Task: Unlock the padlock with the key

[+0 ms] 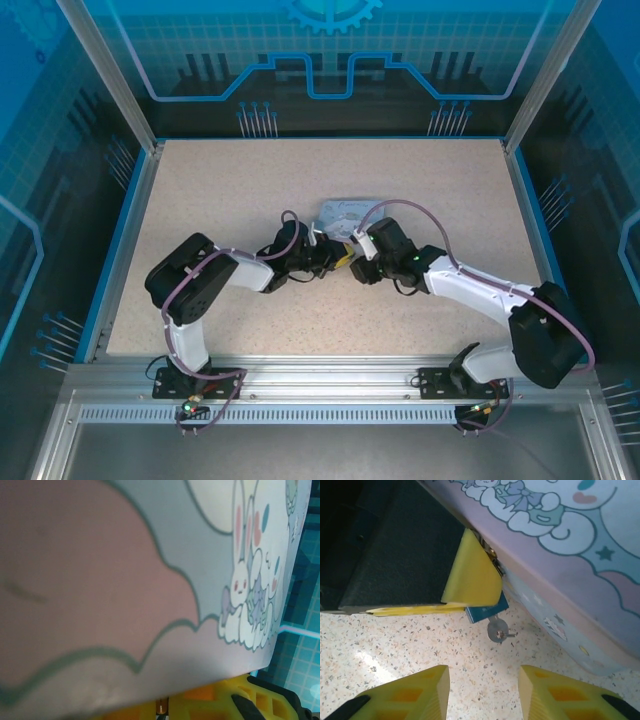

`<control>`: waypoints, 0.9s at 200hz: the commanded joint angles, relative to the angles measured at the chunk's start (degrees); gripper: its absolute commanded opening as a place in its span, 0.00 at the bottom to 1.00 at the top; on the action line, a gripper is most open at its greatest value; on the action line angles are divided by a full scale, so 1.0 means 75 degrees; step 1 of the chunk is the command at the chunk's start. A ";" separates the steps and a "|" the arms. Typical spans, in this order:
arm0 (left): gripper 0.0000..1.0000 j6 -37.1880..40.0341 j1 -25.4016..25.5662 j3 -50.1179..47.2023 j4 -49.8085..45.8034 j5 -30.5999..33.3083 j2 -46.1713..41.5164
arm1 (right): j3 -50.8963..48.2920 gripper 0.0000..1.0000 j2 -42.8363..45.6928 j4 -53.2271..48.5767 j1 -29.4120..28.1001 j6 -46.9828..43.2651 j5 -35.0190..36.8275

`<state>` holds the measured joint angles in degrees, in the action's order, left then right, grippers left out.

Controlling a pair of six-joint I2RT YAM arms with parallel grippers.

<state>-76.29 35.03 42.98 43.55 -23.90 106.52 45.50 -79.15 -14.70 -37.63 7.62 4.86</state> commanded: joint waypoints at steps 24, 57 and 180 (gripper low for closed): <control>0.00 0.0041 -0.0036 0.0282 -0.0427 -0.0439 -0.0175 | 0.0251 0.44 -0.0347 0.0248 -0.0104 -0.0367 -0.0125; 0.00 0.0046 -0.0046 0.0329 -0.0467 -0.0453 -0.0180 | 0.0337 0.44 -0.0599 0.0316 -0.0104 -0.0385 -0.0038; 0.00 0.0063 -0.0052 0.0281 -0.0452 -0.0453 -0.0208 | 0.0561 0.26 -0.1124 0.0500 -0.0011 -0.0159 -0.0042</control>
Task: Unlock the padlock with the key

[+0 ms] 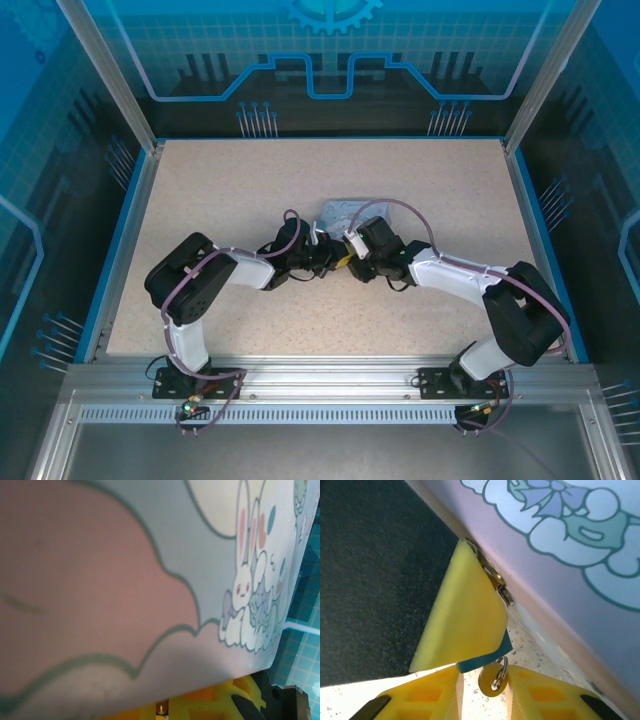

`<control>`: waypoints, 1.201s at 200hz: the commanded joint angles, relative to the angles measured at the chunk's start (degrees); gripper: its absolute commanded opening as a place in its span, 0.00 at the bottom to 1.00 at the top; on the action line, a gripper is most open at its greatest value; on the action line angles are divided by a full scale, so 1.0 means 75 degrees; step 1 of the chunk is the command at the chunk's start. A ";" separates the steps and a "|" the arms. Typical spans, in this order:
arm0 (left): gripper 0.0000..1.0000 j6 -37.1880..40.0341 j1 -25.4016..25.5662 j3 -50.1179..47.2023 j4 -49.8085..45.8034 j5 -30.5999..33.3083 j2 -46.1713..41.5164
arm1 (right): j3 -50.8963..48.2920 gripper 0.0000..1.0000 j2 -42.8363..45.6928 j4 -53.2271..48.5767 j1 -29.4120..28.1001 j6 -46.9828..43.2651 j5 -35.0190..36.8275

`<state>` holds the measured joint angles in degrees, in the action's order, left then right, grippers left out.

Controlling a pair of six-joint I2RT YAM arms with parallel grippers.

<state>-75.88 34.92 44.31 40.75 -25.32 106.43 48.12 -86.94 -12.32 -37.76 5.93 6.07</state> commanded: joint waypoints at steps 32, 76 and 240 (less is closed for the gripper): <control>0.00 -0.0004 -0.0030 0.0101 -0.0029 -0.0262 -0.0168 | 0.0147 0.17 -0.0013 0.0255 0.0119 0.0163 -0.0400; 0.00 -0.0002 -0.0036 0.0090 -0.0011 -0.0243 -0.0155 | 0.0053 0.06 0.0117 0.0341 0.0300 0.0277 -0.0777; 0.00 0.1913 -0.0022 0.0224 -0.2309 0.0094 -0.0489 | -0.1505 0.70 0.2036 0.1690 0.1894 0.2823 -0.3496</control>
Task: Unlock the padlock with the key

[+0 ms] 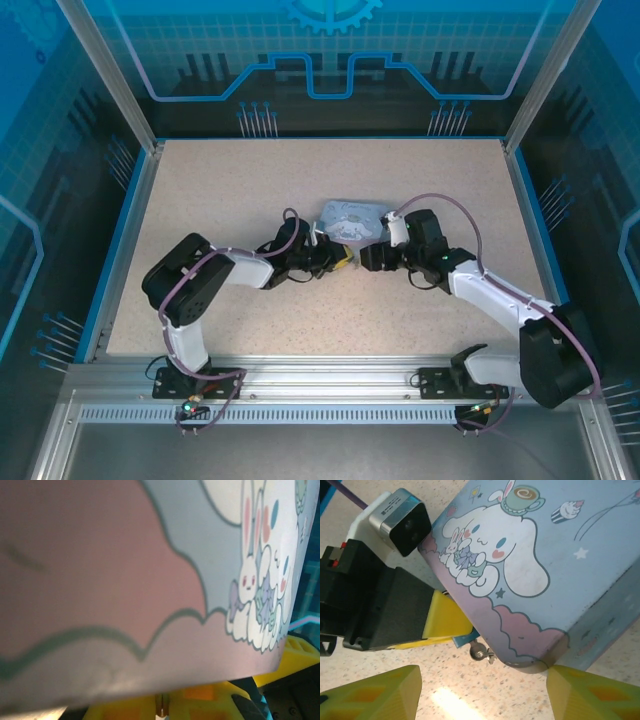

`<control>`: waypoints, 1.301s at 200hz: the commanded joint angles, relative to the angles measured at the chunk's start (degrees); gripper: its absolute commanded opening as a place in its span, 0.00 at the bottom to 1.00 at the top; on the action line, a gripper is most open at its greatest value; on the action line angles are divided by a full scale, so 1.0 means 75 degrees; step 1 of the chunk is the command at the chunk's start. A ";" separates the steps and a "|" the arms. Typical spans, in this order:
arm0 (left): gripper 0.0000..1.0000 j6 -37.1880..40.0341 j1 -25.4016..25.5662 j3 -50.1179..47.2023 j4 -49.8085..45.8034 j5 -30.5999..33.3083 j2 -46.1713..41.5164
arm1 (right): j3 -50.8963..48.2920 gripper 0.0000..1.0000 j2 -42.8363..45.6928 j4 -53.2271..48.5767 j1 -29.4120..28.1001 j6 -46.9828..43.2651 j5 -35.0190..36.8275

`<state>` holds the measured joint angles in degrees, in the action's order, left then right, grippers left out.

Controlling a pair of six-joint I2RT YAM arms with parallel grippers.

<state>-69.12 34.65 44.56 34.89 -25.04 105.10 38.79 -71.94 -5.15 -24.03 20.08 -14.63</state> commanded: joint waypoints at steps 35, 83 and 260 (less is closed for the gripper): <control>0.02 0.2430 0.0174 0.0549 -0.3280 0.0607 -0.0570 | -0.0754 0.70 -0.0121 0.1651 0.0030 0.1948 -0.1007; 0.20 0.3054 0.0319 0.0673 -0.3819 0.0901 -0.0468 | -0.0940 0.71 -0.0074 0.1870 -0.0256 0.2329 -0.0821; 0.86 0.3426 -0.1041 0.0185 -0.5486 0.1803 -0.3886 | -0.0957 0.74 -0.0902 0.2706 -0.1775 0.3297 -0.0336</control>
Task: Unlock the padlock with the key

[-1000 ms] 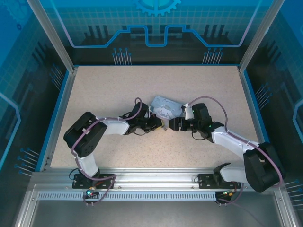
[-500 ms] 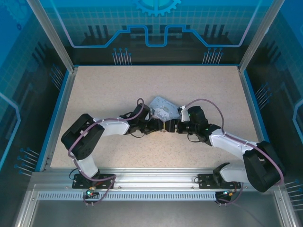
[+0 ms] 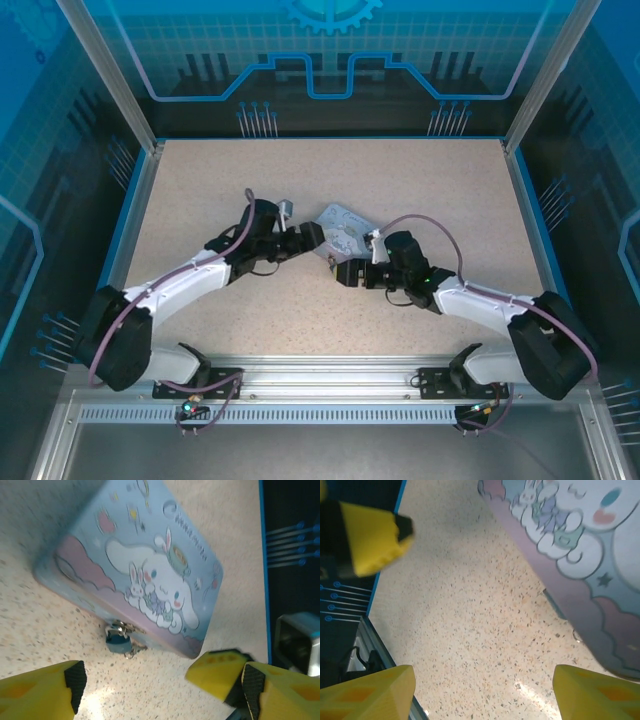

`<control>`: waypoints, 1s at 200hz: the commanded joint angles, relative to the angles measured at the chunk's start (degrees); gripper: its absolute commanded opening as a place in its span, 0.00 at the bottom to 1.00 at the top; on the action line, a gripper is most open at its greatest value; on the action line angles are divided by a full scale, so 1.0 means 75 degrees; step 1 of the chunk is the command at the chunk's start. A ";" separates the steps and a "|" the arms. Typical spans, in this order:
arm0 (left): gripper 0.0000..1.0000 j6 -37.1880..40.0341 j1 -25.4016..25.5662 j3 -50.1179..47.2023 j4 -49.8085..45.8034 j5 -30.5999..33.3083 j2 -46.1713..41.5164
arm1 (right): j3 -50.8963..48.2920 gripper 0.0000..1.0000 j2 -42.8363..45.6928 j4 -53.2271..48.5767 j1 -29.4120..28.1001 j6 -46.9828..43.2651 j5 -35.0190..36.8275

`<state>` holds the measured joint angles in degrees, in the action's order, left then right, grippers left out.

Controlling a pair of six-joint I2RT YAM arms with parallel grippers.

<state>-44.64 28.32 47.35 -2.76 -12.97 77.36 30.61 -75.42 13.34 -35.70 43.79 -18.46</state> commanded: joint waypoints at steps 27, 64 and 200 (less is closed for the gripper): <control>0.87 0.0031 -0.0213 -0.0250 -0.0341 0.0168 -0.0112 | 0.0451 0.73 -0.0937 0.0172 -0.0169 0.0033 0.0430; 0.88 -0.0211 -0.0213 -0.0448 0.0054 0.0049 0.0079 | 0.1057 0.73 -0.1470 -0.0071 0.0449 -0.0126 0.0451; 0.99 -0.0266 -0.0225 -0.0249 0.0394 0.0020 0.0468 | 0.1171 0.68 -0.2266 0.0241 0.1454 -0.0671 -0.0208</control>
<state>-46.59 27.00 44.07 -0.73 -12.25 79.29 42.26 -93.21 12.78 -23.68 40.01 -18.59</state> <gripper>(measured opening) 0.989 0.681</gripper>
